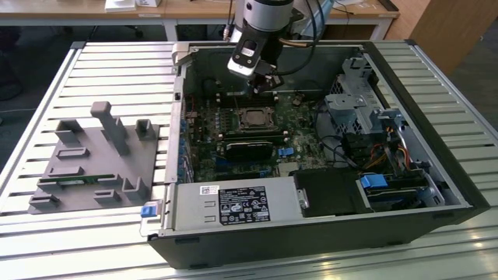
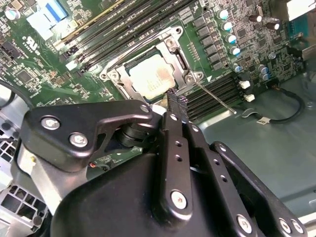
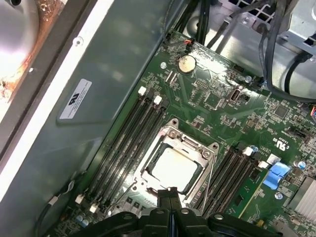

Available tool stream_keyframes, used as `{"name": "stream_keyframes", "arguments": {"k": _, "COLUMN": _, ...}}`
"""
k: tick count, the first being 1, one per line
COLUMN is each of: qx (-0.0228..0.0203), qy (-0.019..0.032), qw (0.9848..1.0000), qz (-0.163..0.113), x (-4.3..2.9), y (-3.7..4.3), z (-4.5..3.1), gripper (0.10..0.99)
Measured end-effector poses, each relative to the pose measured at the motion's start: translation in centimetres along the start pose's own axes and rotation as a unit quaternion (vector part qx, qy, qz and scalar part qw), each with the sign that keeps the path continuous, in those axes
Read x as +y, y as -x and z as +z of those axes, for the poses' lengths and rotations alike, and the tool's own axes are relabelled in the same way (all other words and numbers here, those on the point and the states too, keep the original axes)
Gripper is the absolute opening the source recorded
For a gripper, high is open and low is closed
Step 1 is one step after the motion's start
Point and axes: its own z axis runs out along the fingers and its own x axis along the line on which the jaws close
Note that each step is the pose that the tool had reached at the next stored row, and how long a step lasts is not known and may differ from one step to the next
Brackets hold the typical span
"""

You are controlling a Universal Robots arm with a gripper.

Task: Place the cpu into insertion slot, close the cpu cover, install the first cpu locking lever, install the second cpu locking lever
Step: 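Install the first cpu locking lever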

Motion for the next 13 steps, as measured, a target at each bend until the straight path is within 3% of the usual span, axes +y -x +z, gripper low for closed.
{"name": "stream_keyframes", "arguments": {"k": 13, "qx": 0.0001, "qy": -0.0017, "qw": 0.9998, "qz": -0.021, "x": 0.0, "y": 0.0, "z": 0.0, "gripper": 0.106}}
